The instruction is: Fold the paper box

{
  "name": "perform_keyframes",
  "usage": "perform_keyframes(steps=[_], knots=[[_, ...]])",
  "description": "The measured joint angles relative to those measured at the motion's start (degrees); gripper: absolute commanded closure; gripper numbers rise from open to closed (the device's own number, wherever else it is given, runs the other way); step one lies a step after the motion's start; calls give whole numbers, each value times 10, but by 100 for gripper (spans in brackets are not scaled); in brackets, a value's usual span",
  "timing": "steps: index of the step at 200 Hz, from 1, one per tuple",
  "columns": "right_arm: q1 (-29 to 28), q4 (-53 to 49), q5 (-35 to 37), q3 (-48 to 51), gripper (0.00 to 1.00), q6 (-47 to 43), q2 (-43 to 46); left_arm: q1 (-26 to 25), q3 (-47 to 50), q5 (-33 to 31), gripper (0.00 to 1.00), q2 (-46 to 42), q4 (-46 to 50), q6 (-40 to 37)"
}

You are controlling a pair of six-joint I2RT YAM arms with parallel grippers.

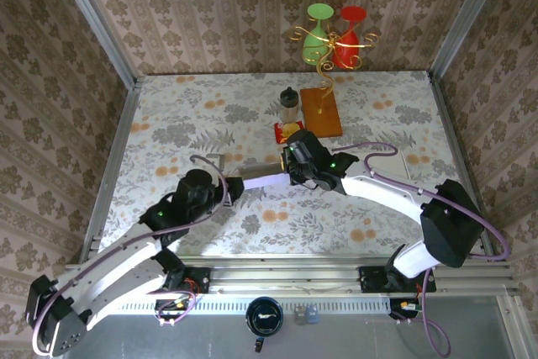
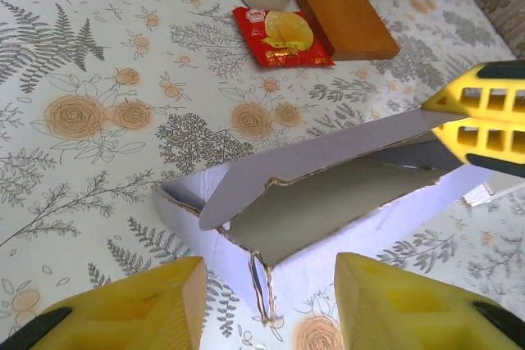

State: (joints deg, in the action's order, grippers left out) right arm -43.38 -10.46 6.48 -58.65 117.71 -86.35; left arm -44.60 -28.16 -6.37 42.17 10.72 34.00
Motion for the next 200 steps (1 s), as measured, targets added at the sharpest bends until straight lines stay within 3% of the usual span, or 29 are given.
perform_keyframes(steps=[48, 86, 149, 200], knots=[[0, 1, -12, 37, 100, -29, 32, 5, -50, -9, 53, -17, 73, 47], [0, 27, -24, 92, 96, -97, 53, 30, -70, 1, 53, 28, 69, 85], [5, 143, -56, 221, 90, -170, 89, 63, -36, 61, 52, 99, 16, 143], [9, 178, -66, 235, 89, -189, 85, 76, -22, 129, 51, 191, -24, 179]])
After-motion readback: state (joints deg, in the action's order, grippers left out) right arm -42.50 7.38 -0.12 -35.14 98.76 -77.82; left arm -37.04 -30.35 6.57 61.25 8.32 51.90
